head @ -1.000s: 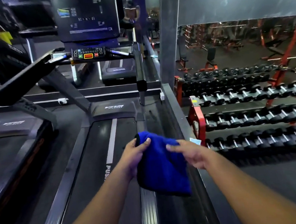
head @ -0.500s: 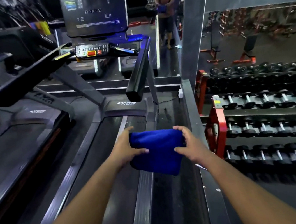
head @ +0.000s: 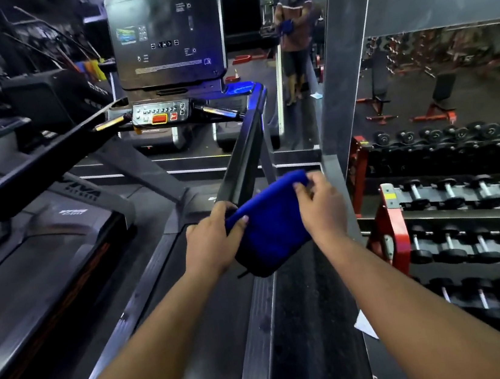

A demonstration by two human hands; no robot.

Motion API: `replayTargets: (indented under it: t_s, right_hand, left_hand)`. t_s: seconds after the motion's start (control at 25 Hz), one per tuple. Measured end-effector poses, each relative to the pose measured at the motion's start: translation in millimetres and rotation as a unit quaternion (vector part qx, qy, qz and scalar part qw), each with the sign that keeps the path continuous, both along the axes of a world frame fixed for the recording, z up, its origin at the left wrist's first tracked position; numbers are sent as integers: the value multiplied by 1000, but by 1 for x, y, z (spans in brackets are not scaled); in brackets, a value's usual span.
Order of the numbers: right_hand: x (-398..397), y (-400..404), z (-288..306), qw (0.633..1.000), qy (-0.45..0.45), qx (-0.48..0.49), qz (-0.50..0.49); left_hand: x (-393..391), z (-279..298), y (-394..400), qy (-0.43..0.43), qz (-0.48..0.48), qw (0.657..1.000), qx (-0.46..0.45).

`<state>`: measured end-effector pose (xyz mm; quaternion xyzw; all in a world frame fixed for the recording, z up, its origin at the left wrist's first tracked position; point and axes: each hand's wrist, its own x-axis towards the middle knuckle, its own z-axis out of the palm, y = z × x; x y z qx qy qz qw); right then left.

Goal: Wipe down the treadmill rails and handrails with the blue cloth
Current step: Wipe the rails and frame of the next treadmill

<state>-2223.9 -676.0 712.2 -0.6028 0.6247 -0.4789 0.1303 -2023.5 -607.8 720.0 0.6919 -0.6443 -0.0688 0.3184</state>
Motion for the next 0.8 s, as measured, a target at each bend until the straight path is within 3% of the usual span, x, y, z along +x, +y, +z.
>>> replayTargets:
  t_s: [0.12, 0.2, 0.28, 0.4, 0.56, 0.72, 0.8]
  right_hand:
    - [54, -61, 9, 989, -131, -39, 59]
    - [94, -85, -5, 977, -96, 4, 191]
    - [126, -94, -33, 951, -59, 103, 286]
    - [132, -126, -47, 933, -119, 109, 321]
    - [128, -186, -33, 932, -175, 159, 274]
    - [126, -101, -62, 911, -221, 67, 342]
    - [125, -95, -70, 909, -236, 93, 330]
  left_hand:
    - [19, 4, -55, -68, 41, 997, -13]
    - [32, 4, -80, -79, 64, 993, 51]
    - [42, 0, -101, 12, 58, 994, 88]
    - [36, -10, -122, 264, 28, 961, 73]
    - [21, -13, -153, 285, -8, 956, 71]
    - [25, -24, -163, 321, -1, 946, 52]
    - [29, -28, -164, 328, -17, 941, 78]
